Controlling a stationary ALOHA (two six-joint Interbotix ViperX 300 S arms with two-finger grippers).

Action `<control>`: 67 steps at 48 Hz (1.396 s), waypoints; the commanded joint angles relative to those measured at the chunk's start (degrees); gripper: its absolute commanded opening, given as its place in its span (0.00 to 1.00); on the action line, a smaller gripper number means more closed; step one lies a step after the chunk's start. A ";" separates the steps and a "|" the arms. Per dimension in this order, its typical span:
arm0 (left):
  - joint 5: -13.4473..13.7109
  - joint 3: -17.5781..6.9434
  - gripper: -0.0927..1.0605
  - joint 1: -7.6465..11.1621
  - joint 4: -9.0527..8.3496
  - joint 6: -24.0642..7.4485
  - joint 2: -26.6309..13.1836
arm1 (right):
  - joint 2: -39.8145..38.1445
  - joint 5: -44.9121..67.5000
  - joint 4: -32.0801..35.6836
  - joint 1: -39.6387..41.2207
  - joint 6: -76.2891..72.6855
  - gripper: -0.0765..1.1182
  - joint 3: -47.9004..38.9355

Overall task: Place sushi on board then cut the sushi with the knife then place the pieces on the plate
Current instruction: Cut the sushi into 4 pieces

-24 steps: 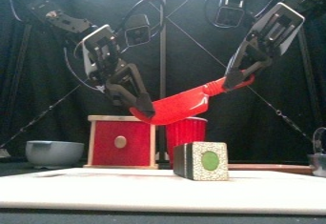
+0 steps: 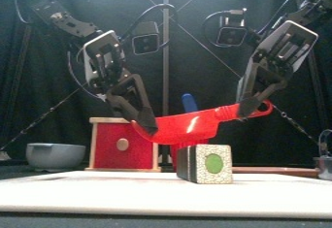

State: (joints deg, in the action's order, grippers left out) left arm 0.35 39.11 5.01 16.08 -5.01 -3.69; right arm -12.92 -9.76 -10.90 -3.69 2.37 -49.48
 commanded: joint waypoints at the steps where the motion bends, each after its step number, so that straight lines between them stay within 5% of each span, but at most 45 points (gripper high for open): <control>1: 0.44 -1.85 0.49 0.09 0.09 0.09 0.18 | -0.35 0.00 -0.09 0.18 -0.09 0.38 0.35; 67: 0.44 -2.55 0.49 -0.53 -0.09 0.00 -2.72 | 3.34 -0.18 -0.62 2.55 0.00 0.38 -1.76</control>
State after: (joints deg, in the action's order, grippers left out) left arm 0.88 37.79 4.39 16.08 -4.92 -6.68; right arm -9.67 -9.84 -11.16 -1.32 2.46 -51.50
